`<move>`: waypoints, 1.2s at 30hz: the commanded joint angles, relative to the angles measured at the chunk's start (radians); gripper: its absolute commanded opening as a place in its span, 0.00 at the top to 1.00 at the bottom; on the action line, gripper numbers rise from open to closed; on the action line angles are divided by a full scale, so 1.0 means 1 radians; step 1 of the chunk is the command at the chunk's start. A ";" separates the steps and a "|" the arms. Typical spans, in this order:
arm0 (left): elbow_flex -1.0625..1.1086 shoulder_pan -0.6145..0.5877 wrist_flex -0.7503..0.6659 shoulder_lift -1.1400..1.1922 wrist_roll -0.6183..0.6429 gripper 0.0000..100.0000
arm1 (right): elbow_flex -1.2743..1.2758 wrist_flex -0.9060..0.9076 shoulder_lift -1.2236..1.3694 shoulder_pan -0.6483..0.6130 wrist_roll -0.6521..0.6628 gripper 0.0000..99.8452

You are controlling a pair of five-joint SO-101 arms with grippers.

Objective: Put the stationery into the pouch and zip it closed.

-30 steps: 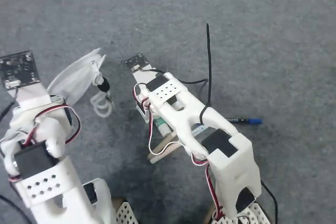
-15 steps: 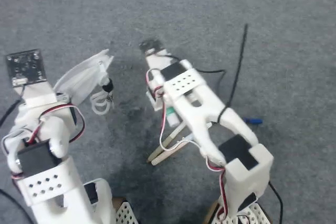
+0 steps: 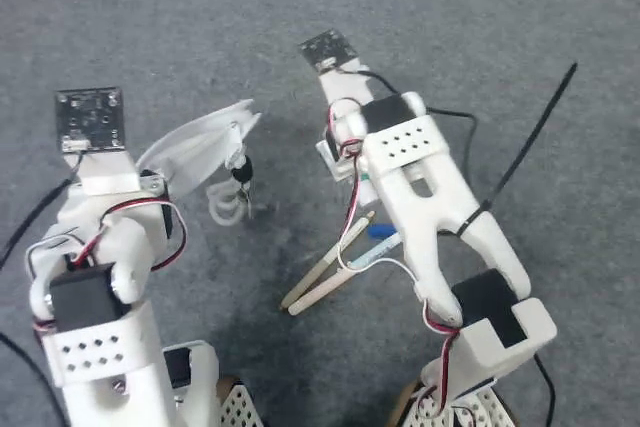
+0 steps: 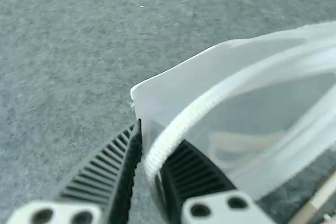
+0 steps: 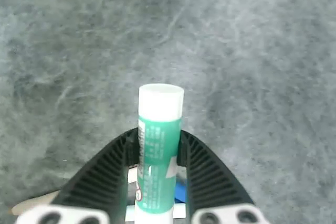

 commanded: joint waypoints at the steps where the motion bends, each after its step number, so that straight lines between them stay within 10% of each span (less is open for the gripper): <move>1: -0.101 0.057 0.034 -0.012 0.008 0.99 | -0.028 0.012 -0.097 0.016 -0.048 0.99; 36: -0.076 0.118 0.057 -0.003 -0.055 0.99 | 0.385 -0.196 -0.650 -0.004 -0.057 0.99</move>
